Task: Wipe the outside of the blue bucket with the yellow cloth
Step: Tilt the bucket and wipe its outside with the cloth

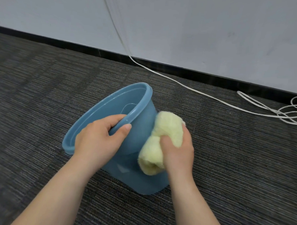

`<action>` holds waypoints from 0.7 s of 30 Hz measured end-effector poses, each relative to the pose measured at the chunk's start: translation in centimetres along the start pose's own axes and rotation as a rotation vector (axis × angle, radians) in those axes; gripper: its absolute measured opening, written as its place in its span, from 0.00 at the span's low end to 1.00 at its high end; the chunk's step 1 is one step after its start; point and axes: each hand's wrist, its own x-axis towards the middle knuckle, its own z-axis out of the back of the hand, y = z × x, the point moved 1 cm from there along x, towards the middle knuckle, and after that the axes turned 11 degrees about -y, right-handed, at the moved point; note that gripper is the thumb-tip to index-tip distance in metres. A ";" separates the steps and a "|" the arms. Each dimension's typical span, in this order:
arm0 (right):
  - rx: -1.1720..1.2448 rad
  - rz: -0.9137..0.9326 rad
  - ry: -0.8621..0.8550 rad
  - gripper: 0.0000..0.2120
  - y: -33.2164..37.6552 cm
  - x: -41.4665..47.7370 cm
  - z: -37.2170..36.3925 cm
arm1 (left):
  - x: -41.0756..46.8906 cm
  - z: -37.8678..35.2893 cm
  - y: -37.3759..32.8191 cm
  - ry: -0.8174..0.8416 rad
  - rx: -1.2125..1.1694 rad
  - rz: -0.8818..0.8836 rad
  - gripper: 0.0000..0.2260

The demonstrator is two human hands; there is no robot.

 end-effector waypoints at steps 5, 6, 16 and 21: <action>0.020 0.041 0.031 0.31 -0.3 -1.1 -0.7 | 0.0 0.2 0.2 -0.052 -0.001 0.030 0.17; 0.003 -0.005 0.003 0.30 -1.2 -0.6 -0.2 | 0.1 0.3 0.3 -0.071 0.000 0.034 0.18; 0.043 -0.015 -0.141 0.29 -2.6 1.9 0.7 | 0.8 1.0 0.6 -0.104 -0.238 -0.044 0.13; 0.030 0.004 -0.128 0.29 -3.1 3.6 0.7 | 1.4 -0.3 0.5 0.003 -0.212 -0.131 0.10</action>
